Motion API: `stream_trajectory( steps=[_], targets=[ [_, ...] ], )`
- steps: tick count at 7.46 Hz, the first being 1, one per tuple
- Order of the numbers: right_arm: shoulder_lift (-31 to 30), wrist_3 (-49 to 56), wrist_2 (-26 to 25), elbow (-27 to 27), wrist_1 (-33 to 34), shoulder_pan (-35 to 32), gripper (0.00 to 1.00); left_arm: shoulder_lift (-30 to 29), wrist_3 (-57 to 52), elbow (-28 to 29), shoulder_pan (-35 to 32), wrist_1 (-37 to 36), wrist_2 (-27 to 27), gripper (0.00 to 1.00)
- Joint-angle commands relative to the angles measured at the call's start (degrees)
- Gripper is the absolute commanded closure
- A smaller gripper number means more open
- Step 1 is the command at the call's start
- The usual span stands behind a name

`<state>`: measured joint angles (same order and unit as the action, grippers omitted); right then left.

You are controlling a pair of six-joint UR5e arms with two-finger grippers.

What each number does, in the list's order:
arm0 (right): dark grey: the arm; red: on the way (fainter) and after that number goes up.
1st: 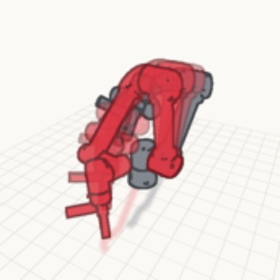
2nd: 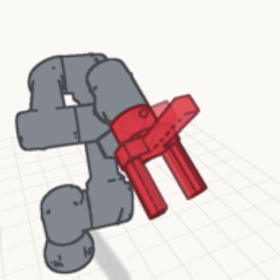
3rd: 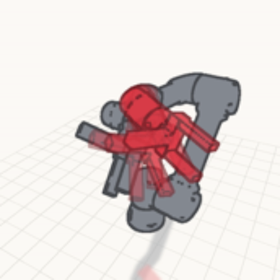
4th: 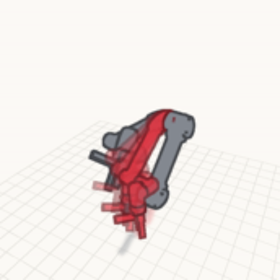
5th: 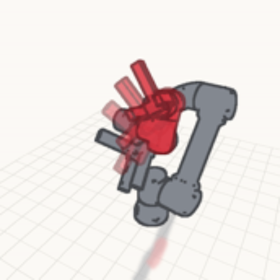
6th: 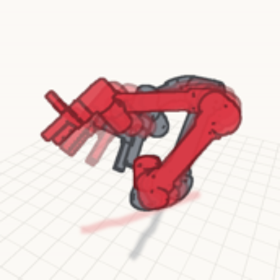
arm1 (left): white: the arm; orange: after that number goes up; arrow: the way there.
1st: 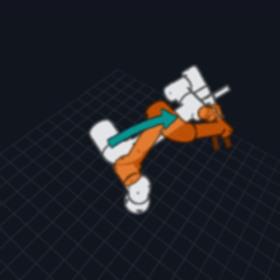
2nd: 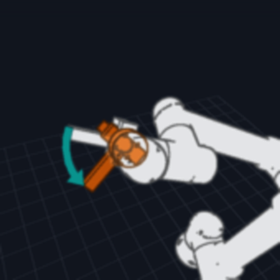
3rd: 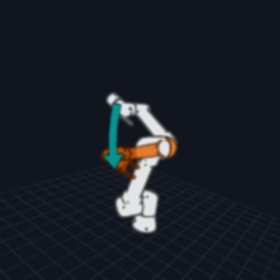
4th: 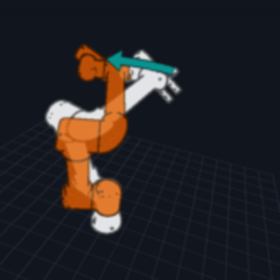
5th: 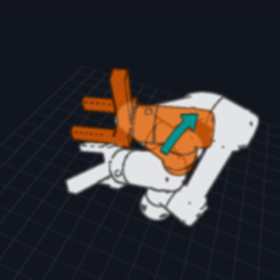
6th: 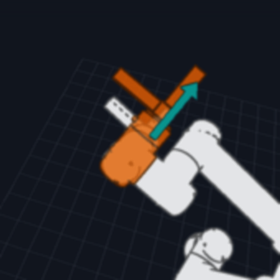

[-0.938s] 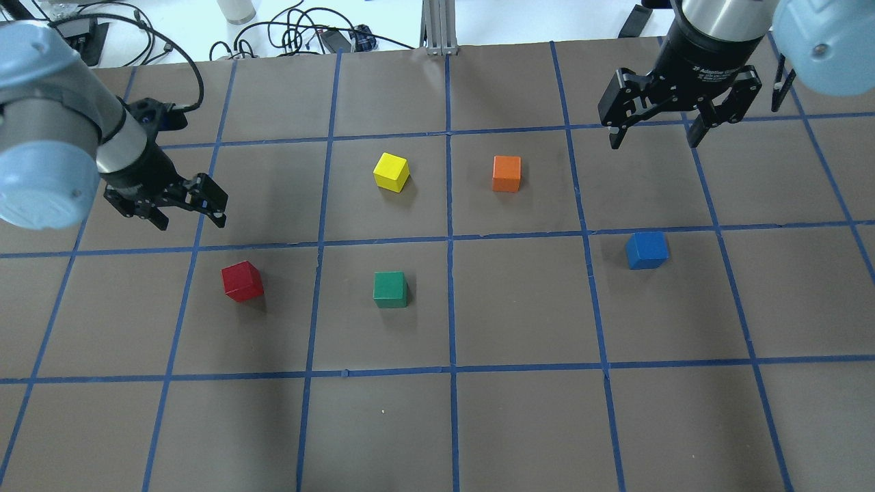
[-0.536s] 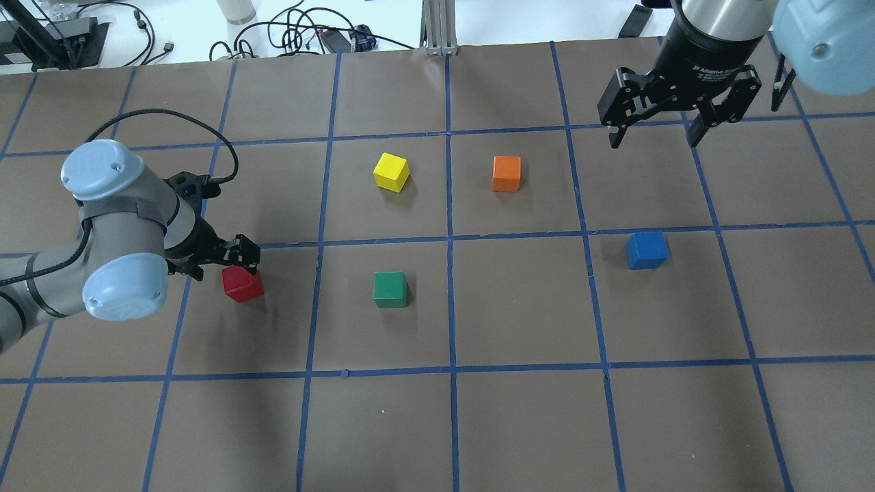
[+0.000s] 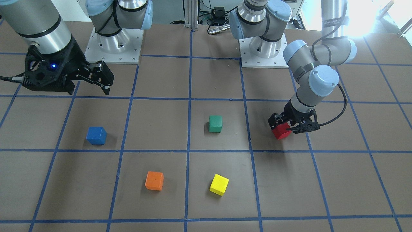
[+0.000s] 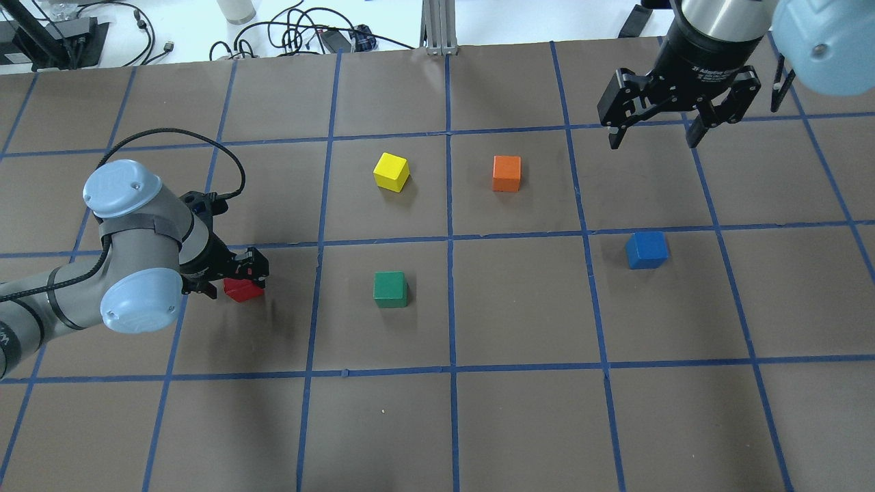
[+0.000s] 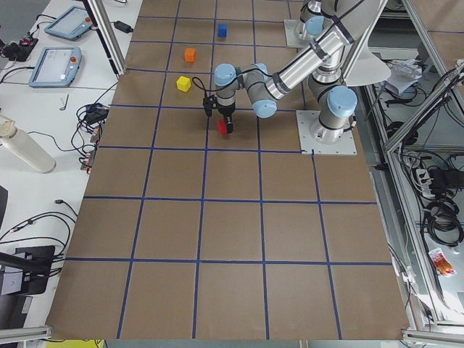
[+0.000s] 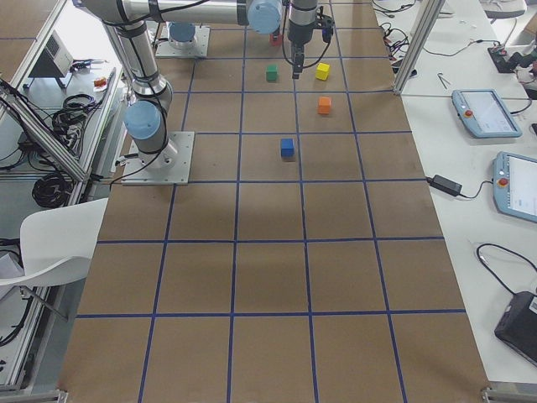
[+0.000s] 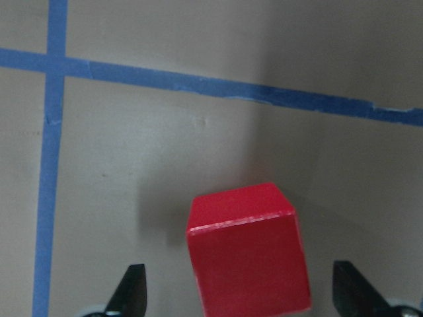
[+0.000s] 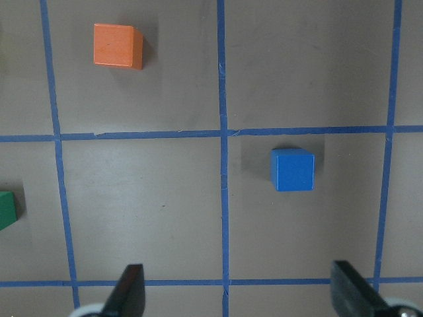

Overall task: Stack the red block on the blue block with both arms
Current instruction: 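Carry the red cube with the left gripper toward the table centre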

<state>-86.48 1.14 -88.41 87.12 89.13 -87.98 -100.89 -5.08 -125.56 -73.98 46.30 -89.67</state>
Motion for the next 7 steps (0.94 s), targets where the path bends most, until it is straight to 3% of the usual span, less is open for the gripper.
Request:
stream_trajectory(
  steps=[1, 3, 5, 7],
  targets=[
    [0.0, 0.0, -0.1, 0.1, 0.0, 0.0, 0.0, 1.2, -0.4, 1.2, -0.5, 0.6, -2.9, 1.0],
    [0.0, 0.0, 0.0, 0.0, 0.0, 0.0, 0.0, 1.6, -1.0, 9.1, -4.6, 7.5, -3.2, 1.0],
    [0.0, 0.0, -0.1, 0.0, 0.1, 0.0, 0.0, 1.5, 0.4, 20.7, -15.1, 19.2, -2.4, 1.0],
    [0.0, 0.0, -0.6, 0.0, 0.0, 0.0, 0.0, -0.2, 10.0, 23.1, -26.0, 21.2, 1.6, 1.0]
  ],
)
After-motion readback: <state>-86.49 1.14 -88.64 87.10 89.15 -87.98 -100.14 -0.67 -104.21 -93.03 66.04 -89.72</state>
